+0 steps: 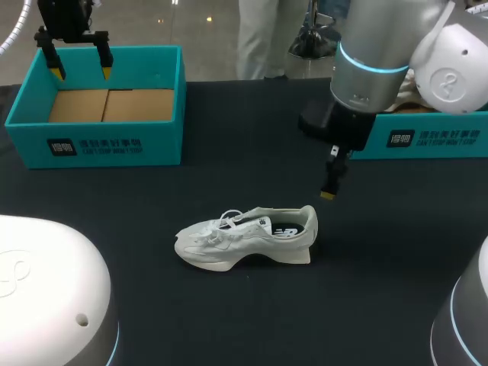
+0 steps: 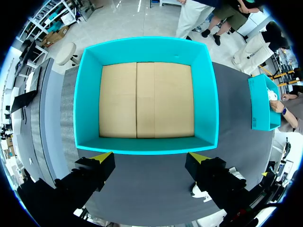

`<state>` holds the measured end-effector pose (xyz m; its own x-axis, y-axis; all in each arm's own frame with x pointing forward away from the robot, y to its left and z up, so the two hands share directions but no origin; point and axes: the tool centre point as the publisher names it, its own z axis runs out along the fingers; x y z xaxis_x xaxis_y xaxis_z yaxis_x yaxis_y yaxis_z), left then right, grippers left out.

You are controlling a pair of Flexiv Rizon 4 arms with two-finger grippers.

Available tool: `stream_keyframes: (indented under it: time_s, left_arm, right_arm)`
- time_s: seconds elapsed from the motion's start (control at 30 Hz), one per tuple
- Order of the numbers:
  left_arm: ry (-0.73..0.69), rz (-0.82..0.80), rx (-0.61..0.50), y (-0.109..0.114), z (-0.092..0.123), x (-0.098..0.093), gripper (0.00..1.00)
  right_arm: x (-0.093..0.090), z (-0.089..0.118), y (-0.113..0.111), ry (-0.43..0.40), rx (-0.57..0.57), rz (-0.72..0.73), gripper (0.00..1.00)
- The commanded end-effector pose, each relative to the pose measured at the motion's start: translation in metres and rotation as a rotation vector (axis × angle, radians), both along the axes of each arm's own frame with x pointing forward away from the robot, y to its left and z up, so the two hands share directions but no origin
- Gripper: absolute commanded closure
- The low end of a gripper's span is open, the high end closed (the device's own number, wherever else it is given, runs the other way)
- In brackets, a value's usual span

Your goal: Take the shoe out of the shoebox, open the shoe tongue, remove and reinsert the insole, then place the shoe into the shoebox

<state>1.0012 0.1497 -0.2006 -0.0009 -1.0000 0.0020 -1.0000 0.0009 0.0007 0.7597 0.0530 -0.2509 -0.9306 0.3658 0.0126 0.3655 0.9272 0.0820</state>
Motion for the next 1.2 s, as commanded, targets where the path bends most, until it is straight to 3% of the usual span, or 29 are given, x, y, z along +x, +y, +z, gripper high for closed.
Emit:
stream_keyframes:
  time_s: [0.03,0.77,1.0,1.2]
  left_arm:
    - [0.0,0.0,0.0,0.0,0.0,0.0,0.0]
    - [0.0,0.0,0.0,0.0,0.0,0.0,0.0]
    - [0.0,0.0,0.0,0.0,0.0,0.0,0.0]
    - [0.0,0.0,0.0,0.0,0.0,0.0,0.0]
  right_arm:
    - [0.001,0.0,0.002,0.001,-0.005,-0.001,0.0]
    - [0.001,0.0,0.002,0.001,-0.005,-0.001,0.0]
    - [0.002,-0.007,0.002,-0.076,0.232,0.096,0.0]
    - [-0.003,-0.013,-0.003,-0.097,0.322,0.192,0.0]
